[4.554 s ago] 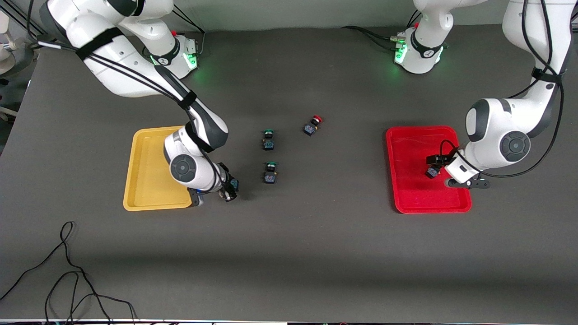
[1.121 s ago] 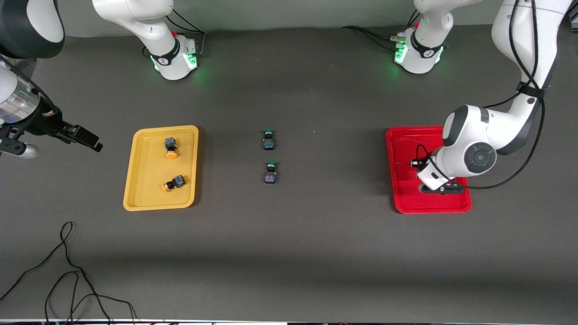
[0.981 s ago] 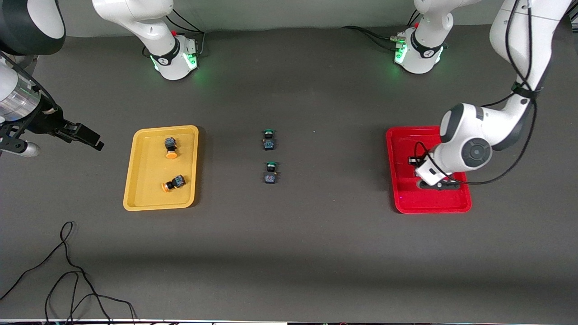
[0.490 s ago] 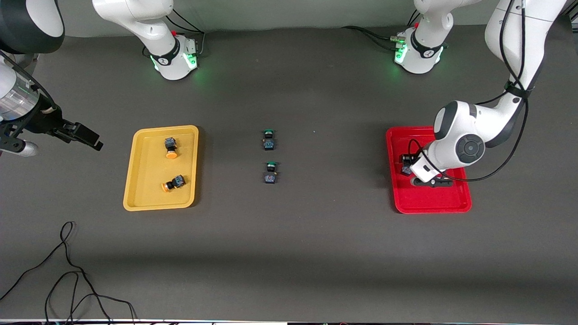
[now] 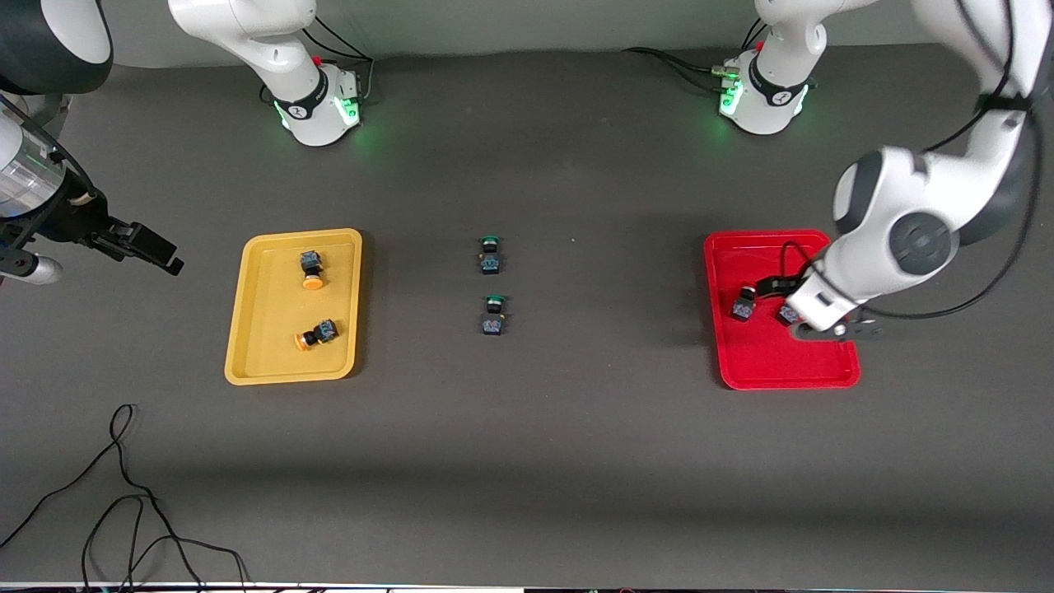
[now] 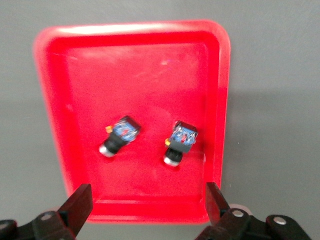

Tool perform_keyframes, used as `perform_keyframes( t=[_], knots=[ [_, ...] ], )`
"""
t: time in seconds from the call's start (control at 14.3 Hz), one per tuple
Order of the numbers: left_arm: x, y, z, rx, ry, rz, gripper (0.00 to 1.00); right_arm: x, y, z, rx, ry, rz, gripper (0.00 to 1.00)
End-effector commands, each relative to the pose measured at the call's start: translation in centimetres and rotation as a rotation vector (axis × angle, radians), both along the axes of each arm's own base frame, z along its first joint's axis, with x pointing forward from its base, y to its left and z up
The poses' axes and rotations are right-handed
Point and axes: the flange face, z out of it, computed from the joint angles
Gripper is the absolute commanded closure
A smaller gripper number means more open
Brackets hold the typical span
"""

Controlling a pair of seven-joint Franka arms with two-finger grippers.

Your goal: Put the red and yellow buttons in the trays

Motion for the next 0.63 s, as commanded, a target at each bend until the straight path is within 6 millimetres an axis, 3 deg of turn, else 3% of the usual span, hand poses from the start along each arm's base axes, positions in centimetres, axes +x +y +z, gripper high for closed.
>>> perform_keyframes(
  t=[0.0,0.28,0.42,0.56],
  knots=[
    [-1.7,-0.2,7.6,0.037,-0.031,0.008,0.0,0.0,-0.2,1.3,0.013,0.021,0.017,0.0],
    [-5.4,-1.2,15.9,0.043,-0.115,0.031,0.0,-0.5,0.0,0.8,0.008,0.076,0.029,0.0],
    [-5.1,-1.5,20.0,0.031,-0.138,0.033,0.0,-0.9,0.0,0.6,-0.003,0.103,0.114,0.0],
    [-4.6,-1.3,21.9,0.02,-0.159,0.036,0.0,-0.9,-0.3,0.6,-0.004,0.102,0.147,0.0]
  ],
)
